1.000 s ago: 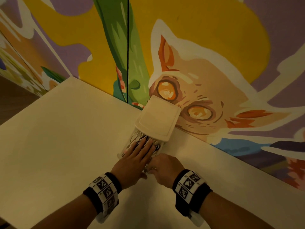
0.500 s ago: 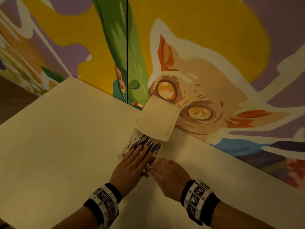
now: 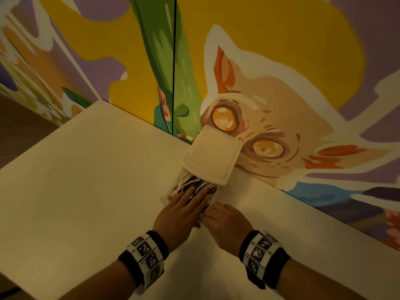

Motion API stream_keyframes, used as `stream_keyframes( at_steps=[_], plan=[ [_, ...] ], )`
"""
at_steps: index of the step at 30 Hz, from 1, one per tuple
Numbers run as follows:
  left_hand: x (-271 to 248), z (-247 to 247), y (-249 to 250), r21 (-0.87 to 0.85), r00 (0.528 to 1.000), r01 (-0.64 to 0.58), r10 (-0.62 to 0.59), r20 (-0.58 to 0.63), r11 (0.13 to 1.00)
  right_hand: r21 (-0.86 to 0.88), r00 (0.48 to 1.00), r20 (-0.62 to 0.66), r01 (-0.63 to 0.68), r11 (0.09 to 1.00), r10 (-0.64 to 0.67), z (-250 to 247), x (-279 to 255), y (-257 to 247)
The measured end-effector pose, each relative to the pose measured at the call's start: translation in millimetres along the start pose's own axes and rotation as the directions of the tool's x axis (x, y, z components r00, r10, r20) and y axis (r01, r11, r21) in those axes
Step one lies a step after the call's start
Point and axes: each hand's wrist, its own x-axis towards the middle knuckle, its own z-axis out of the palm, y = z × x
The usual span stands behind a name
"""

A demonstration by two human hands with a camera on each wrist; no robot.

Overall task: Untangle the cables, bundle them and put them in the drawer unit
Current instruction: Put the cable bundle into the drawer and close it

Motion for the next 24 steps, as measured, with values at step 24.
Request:
stream_keyframes(
  at_steps=[24],
  plan=[
    [34.0, -1.7, 4.2, -0.219, 0.928, 0.086, -0.158, -0.337, 0.972, 0.051, 0.792, 0.27, -0.58, 0.813, 0.548, -36.6, 56.3, 66.8]
  ],
)
